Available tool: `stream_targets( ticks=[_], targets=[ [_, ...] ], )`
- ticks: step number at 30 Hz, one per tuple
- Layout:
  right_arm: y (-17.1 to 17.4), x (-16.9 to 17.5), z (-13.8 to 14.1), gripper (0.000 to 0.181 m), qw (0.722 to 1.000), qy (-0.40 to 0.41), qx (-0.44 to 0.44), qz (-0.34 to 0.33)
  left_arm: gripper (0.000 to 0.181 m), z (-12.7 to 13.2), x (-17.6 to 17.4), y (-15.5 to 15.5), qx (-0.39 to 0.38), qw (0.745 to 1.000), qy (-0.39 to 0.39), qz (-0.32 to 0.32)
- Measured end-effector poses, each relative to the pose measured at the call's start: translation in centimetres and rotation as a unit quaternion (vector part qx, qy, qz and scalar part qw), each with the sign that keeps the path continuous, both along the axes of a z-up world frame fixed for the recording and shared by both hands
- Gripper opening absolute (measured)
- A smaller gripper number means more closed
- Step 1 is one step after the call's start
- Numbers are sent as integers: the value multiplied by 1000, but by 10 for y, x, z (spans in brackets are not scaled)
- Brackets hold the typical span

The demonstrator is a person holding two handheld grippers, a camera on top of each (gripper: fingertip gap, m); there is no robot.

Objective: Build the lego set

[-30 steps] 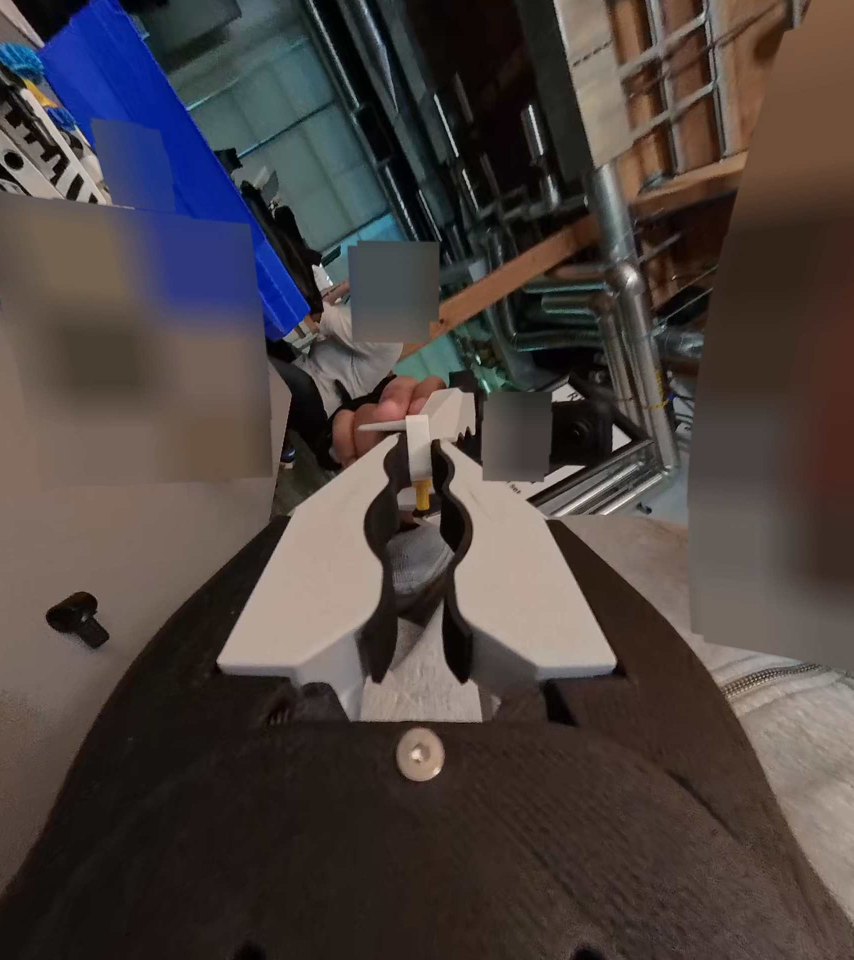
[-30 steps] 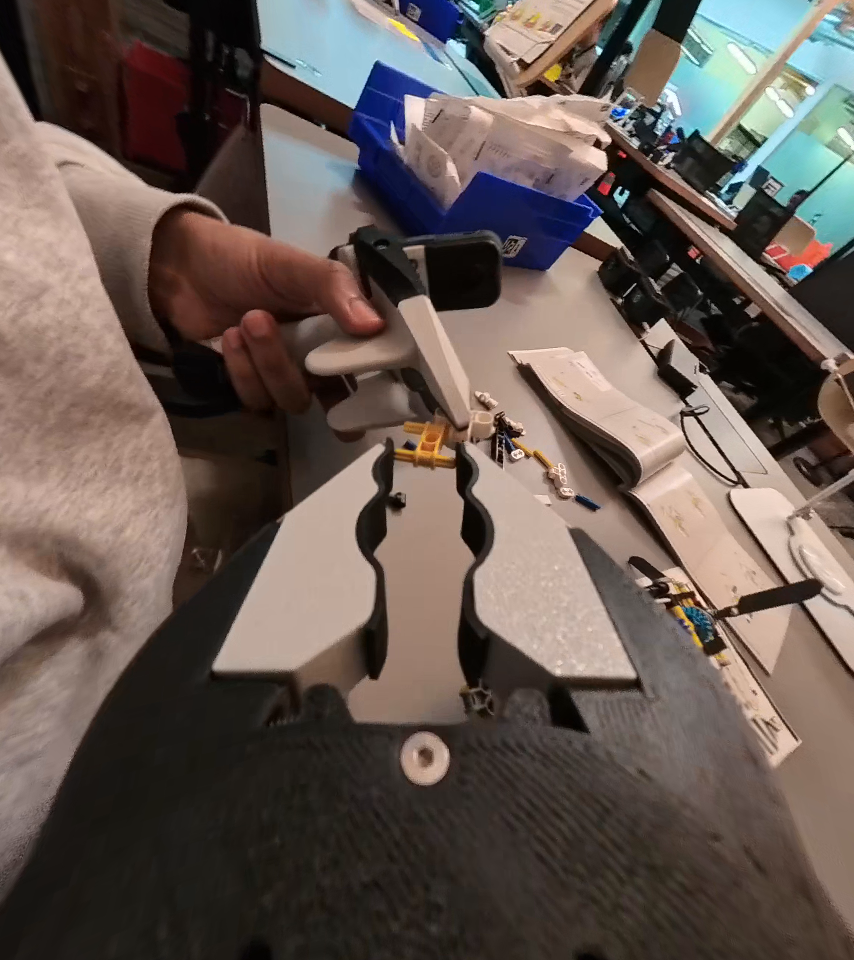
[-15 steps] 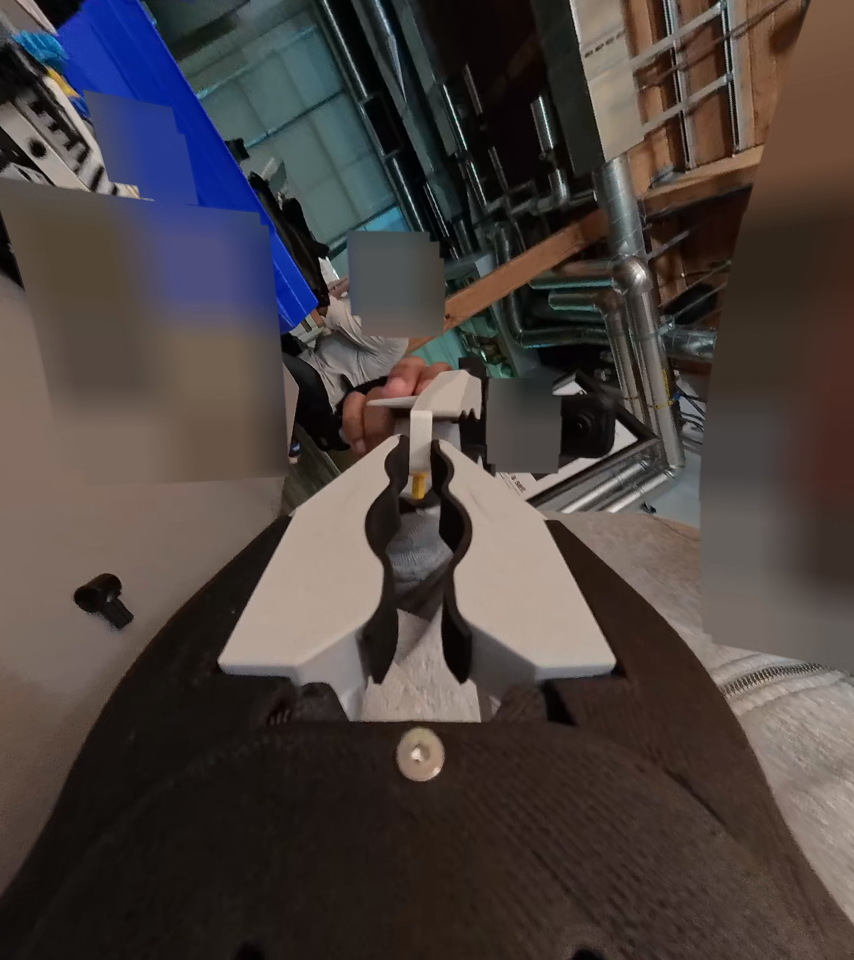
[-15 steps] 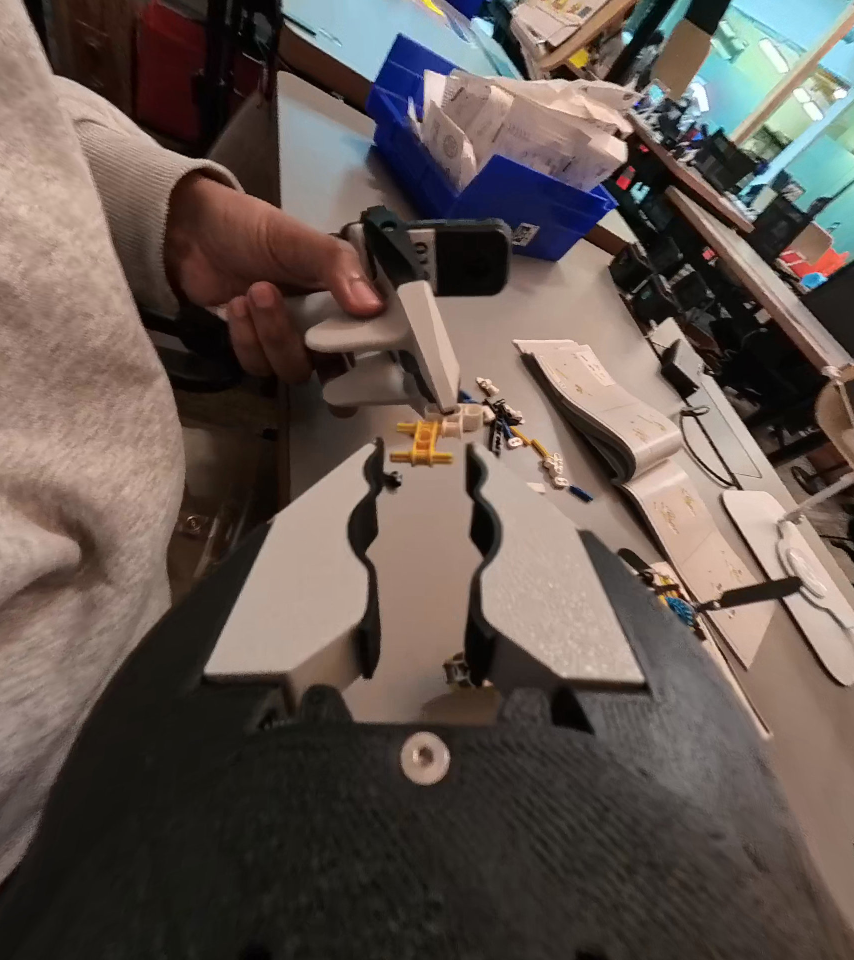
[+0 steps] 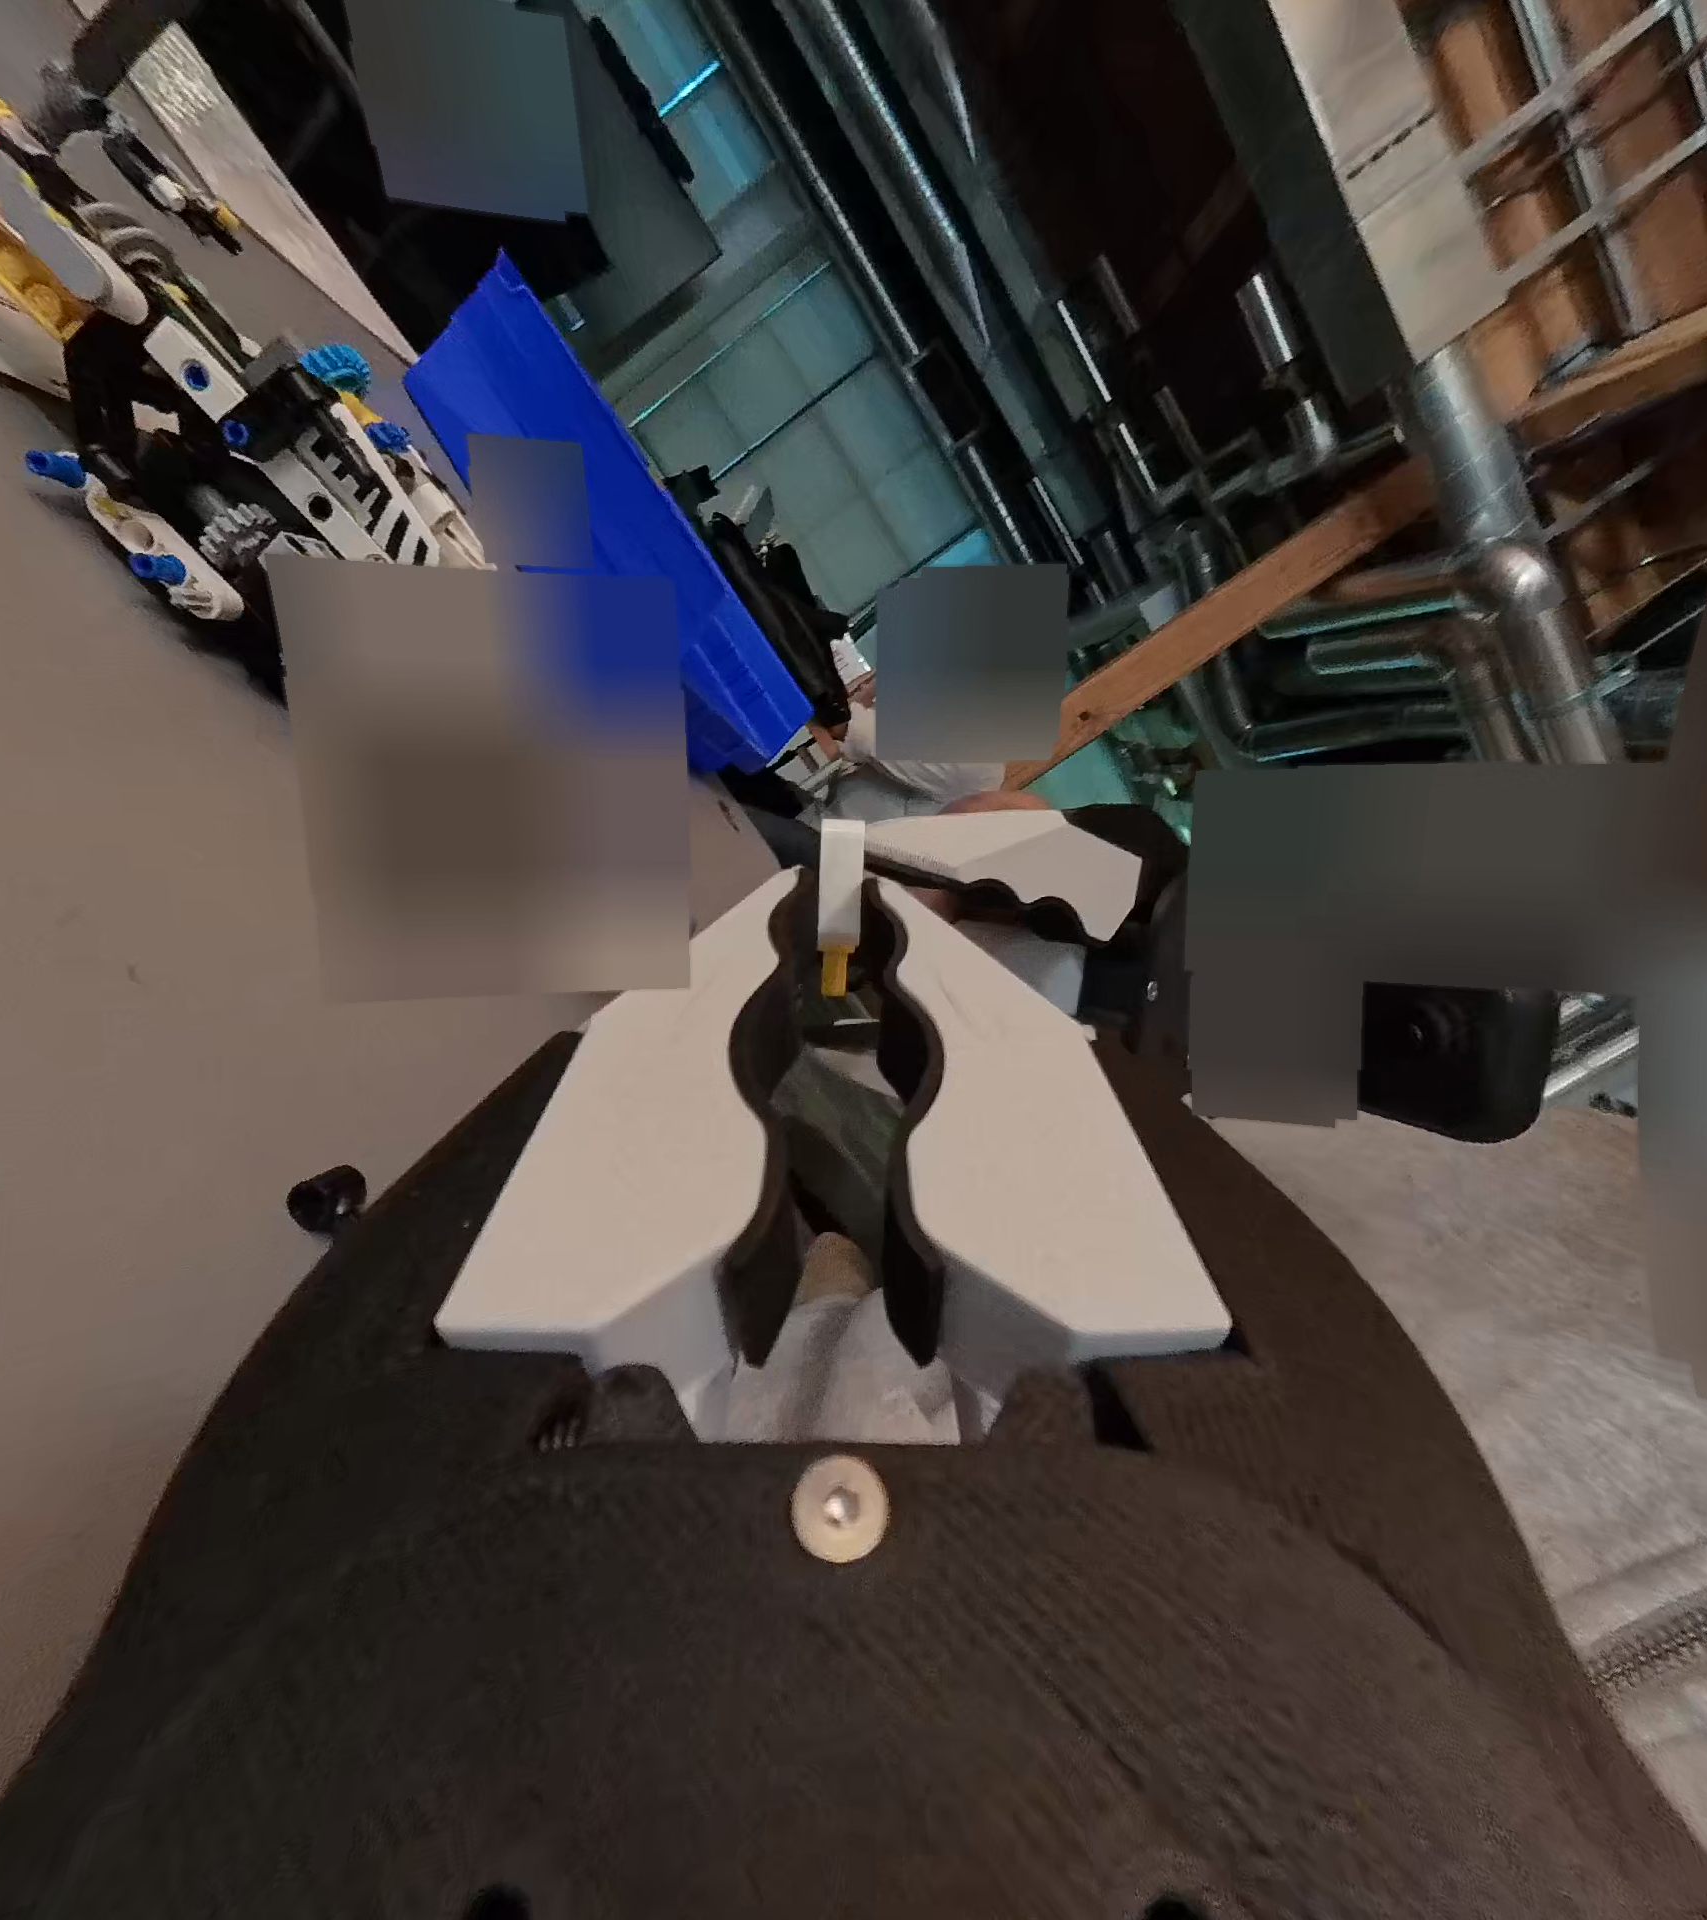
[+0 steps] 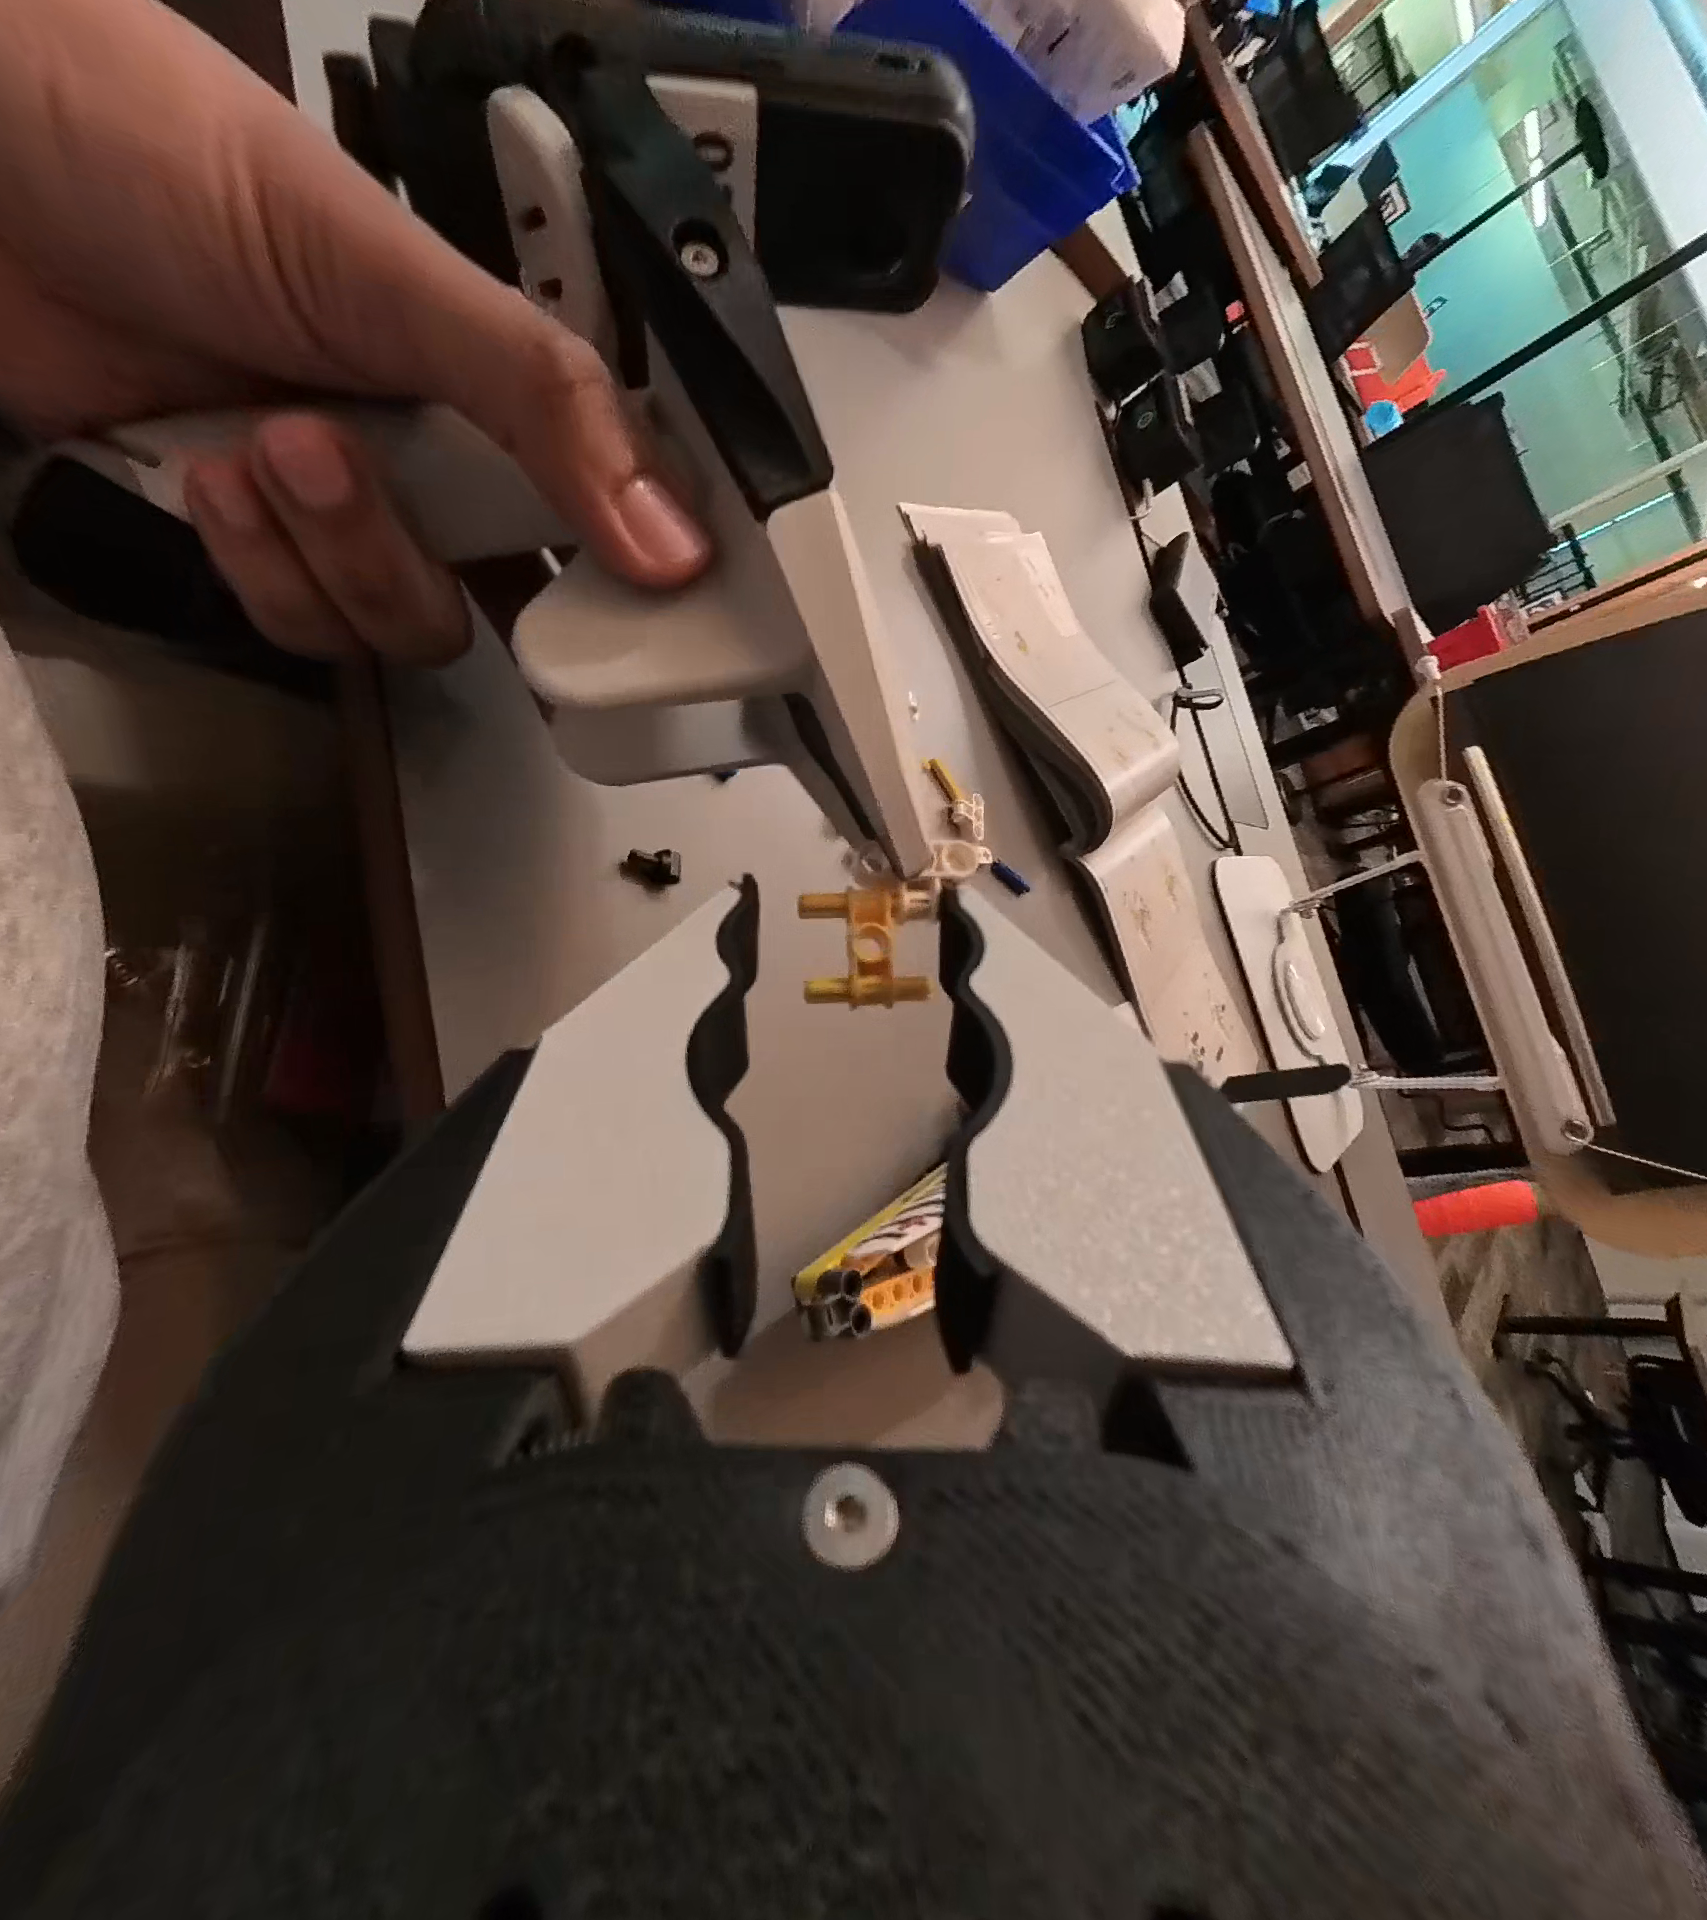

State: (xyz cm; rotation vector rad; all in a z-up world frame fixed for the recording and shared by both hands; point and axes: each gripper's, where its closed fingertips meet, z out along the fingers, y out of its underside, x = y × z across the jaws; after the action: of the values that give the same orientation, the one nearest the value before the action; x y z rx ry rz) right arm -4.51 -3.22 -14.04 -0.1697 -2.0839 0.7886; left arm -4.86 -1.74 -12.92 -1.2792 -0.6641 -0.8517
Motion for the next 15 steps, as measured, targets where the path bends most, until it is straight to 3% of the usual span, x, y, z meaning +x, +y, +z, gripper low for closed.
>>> stream_targets(
  ticks=[1,15],
  targets=[
    [1,0,-1,32,1000,-2,3,-1,6,-1,0,0,-5,1000,5,1],
    [6,-1,-1,25,1000,-25,-10,-9,6,-4,2,2,-12,1000,9,0]
  ],
)
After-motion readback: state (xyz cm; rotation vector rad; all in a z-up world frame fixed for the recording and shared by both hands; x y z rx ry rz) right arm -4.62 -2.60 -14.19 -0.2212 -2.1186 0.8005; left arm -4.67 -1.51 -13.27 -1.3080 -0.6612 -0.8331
